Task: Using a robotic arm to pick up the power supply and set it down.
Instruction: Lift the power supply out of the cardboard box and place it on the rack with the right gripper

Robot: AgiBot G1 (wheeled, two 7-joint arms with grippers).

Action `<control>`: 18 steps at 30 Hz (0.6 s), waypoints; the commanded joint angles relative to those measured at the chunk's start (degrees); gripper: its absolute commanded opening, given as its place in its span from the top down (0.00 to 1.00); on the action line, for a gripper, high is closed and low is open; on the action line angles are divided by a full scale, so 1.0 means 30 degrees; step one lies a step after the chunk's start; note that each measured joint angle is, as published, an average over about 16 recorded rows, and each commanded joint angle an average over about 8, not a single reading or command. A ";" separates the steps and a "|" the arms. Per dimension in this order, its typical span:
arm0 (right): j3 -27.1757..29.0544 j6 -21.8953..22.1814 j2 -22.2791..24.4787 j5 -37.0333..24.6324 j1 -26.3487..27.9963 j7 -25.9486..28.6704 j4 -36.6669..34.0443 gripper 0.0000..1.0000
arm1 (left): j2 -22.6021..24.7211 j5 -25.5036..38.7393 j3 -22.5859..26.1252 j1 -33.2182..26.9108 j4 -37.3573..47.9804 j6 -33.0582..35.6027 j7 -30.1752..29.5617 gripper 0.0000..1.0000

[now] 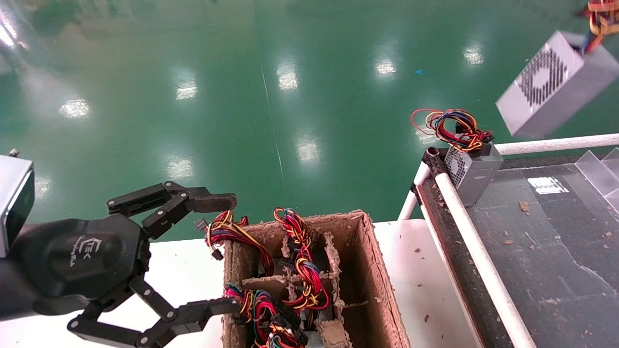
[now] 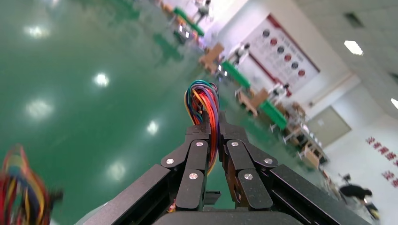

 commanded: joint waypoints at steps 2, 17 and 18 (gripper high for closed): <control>0.0205 0.0110 0.0581 -0.0040 -0.0878 -0.0302 -0.0051 1.00 | 0.0000 -0.0001 0.0001 0.0000 0.0000 0.0000 0.0000 0.00; 0.0798 0.0618 0.0826 0.0610 -0.4065 -0.1221 -0.0790 1.00 | -0.0002 -0.0004 0.0006 -0.0001 0.0000 -0.0002 0.0003 0.00; 0.0754 0.0645 0.0735 0.0585 -0.4108 -0.1234 -0.0862 1.00 | -0.0002 -0.0004 0.0006 -0.0002 0.0000 -0.0003 0.0003 0.00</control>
